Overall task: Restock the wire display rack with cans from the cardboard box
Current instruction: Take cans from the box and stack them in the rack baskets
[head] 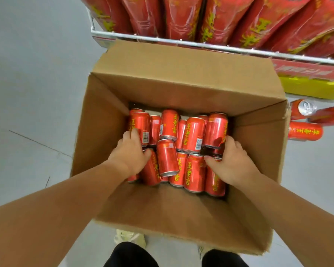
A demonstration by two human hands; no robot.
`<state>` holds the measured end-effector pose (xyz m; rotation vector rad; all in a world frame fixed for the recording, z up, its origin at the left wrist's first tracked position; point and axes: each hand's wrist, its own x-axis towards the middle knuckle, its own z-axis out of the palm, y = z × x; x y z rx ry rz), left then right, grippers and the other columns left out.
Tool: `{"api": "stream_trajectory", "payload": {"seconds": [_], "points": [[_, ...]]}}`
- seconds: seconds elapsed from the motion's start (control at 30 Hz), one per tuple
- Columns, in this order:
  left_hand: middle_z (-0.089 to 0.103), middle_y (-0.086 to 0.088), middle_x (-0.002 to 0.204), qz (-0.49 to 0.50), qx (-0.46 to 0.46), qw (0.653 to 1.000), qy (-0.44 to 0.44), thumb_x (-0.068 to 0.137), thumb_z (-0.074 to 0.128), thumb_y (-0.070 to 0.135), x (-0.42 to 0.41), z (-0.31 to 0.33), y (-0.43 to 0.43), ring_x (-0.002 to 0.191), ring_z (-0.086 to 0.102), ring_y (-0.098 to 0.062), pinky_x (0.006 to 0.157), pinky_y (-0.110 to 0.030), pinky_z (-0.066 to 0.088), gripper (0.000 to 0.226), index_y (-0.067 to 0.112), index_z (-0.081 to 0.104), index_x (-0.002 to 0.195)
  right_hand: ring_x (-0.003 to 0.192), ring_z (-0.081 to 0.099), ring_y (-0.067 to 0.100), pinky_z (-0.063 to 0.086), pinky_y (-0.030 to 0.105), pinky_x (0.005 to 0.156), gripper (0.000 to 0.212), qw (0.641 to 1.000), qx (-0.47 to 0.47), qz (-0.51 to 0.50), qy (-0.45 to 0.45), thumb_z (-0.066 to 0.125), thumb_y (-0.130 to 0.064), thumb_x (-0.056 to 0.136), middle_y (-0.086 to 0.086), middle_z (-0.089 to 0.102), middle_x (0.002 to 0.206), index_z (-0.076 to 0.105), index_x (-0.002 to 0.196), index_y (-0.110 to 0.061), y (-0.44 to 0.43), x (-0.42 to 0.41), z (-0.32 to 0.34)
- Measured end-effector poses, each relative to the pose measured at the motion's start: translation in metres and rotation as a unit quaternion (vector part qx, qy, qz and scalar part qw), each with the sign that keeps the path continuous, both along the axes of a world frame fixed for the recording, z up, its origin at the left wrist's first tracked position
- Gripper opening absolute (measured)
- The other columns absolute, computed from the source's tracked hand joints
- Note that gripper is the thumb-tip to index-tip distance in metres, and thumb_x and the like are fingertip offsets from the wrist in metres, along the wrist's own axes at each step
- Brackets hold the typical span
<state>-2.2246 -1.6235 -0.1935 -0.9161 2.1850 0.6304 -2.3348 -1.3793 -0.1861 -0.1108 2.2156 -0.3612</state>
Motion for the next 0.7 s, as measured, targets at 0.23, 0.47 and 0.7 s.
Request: {"api": "stream_trajectory", "payload": {"seconds": [0.23,0.47,0.7], "points": [[0.03,-0.015,0.15,0.128,0.017,0.991,0.033,0.094,0.067,0.03,-0.021,-0.047,-0.006,0.133,0.046,-0.036,0.106,-0.05,0.044,0.088,0.015,0.008,0.158,0.119,0.056,0.037,0.048,0.045,0.1,0.06,0.986,0.006,-0.164,-0.002,0.068,-0.03,0.089,0.018,0.053,0.134,0.037,0.135,-0.008,-0.02,-0.024,-0.066],[0.046,-0.013,0.136,0.223,-0.006,0.972,0.07,0.088,0.074,0.04,-0.019,-0.063,-0.021,0.122,0.054,-0.032,0.1,-0.044,0.046,0.067,0.012,0.043,0.14,0.1,0.062,0.031,0.049,0.036,0.076,0.061,0.965,0.01,-0.262,0.028,0.083,-0.037,0.079,0.012,0.062,0.116,0.051,0.122,-0.008,-0.026,-0.03,-0.08],[0.058,-0.008,0.126,0.296,0.047,0.95,0.087,0.088,0.073,0.039,-0.017,-0.066,-0.02,0.105,0.061,-0.023,0.083,-0.035,0.048,0.057,0.013,0.048,0.133,0.092,0.062,0.026,0.05,0.038,0.083,0.042,0.942,-0.042,-0.332,0.001,0.076,-0.035,0.084,0.007,0.063,0.107,0.055,0.116,-0.016,-0.025,-0.028,-0.078]]}}
